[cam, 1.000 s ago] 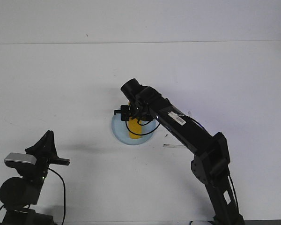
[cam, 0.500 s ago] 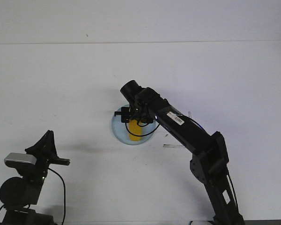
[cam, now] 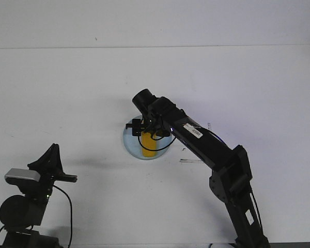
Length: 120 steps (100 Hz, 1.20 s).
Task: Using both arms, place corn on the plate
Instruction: 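Lower the corn onto the plate and open the right gripper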
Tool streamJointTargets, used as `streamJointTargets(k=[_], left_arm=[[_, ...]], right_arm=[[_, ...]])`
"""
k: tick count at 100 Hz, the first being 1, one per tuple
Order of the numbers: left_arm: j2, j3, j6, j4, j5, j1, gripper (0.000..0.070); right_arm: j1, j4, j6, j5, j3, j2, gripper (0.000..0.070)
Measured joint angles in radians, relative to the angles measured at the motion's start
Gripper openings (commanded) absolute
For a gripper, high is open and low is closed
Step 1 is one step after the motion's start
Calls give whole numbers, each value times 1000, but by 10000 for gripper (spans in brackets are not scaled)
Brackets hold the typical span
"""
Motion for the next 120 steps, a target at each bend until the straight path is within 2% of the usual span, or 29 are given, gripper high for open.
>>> streamJointTargets(k=[12, 30, 65, 71, 80, 96, 107, 111, 120], left_arm=[[0, 0, 0, 0, 0, 0, 0], [0, 0, 0, 0, 0, 0, 0], [0, 0, 0, 0, 0, 0, 0], [0, 0, 0, 0, 0, 0, 0], [0, 0, 0, 0, 0, 0, 0], [0, 0, 0, 0, 0, 0, 0], [0, 0, 0, 0, 0, 0, 0], [0, 0, 0, 0, 0, 0, 0], [0, 0, 0, 0, 0, 0, 0]], right_arm=[[0, 0, -4, 0, 0, 0, 457], [9, -1, -12, 23, 0, 0, 551], [14, -1, -58, 137, 0, -80, 536], [22, 6, -84, 163, 0, -106, 495], [37, 26, -132, 189, 0, -132, 380], [54, 35, -196, 191, 0, -158, 217], [56, 23, -228, 211, 0, -170, 45], [56, 21, -249, 220, 0, -175, 13], [56, 23, -311, 253, 0, -193, 13]])
